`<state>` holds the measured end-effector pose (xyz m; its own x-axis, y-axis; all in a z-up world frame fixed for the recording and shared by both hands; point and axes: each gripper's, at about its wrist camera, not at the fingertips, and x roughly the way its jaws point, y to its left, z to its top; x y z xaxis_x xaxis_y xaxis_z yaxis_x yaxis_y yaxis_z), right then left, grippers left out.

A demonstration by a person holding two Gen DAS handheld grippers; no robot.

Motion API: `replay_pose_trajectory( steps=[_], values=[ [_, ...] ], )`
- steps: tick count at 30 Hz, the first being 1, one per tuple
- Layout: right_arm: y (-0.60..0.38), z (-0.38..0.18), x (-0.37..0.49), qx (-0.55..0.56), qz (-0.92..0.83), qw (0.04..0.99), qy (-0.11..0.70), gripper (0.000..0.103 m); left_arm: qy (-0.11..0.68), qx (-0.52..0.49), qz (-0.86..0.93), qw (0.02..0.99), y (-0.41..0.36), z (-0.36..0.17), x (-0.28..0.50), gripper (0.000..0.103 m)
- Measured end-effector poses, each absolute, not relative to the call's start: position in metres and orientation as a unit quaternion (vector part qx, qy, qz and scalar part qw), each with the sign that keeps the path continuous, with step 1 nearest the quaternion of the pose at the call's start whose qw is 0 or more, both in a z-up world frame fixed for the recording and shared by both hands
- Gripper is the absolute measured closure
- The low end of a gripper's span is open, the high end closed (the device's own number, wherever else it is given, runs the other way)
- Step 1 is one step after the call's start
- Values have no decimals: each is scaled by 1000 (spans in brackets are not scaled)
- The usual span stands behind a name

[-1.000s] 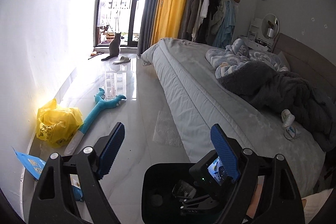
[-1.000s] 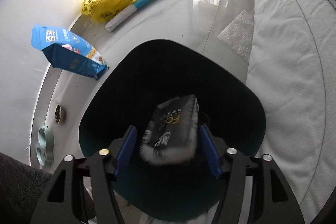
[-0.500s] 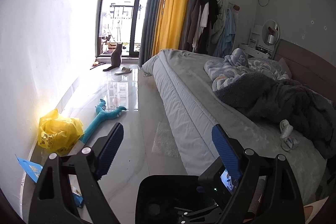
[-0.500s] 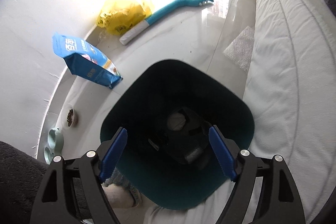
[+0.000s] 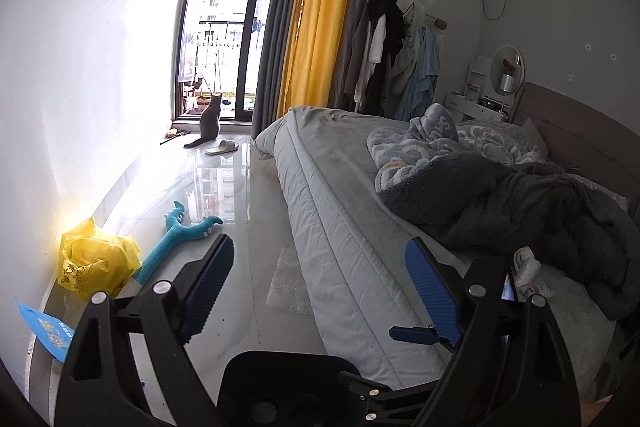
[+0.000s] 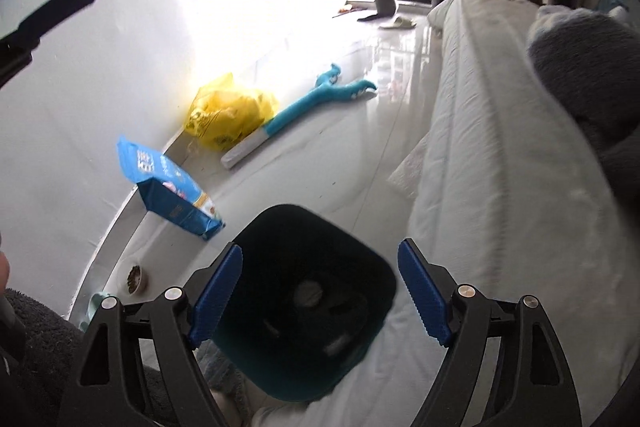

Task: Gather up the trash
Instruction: 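Move both tools back over the bed toward the cardboard tube and tissue pack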

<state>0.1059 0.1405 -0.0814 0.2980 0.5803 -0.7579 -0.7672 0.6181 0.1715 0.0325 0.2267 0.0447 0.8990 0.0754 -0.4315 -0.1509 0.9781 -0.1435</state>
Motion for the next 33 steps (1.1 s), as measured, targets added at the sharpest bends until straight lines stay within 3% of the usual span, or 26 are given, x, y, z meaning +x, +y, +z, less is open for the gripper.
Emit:
replay_pose_trajectory(
  steps=[33],
  values=[
    [-88, -59, 171, -33, 262, 890, 372, 20, 249, -86, -52, 963, 76, 17, 94, 11]
  ],
)
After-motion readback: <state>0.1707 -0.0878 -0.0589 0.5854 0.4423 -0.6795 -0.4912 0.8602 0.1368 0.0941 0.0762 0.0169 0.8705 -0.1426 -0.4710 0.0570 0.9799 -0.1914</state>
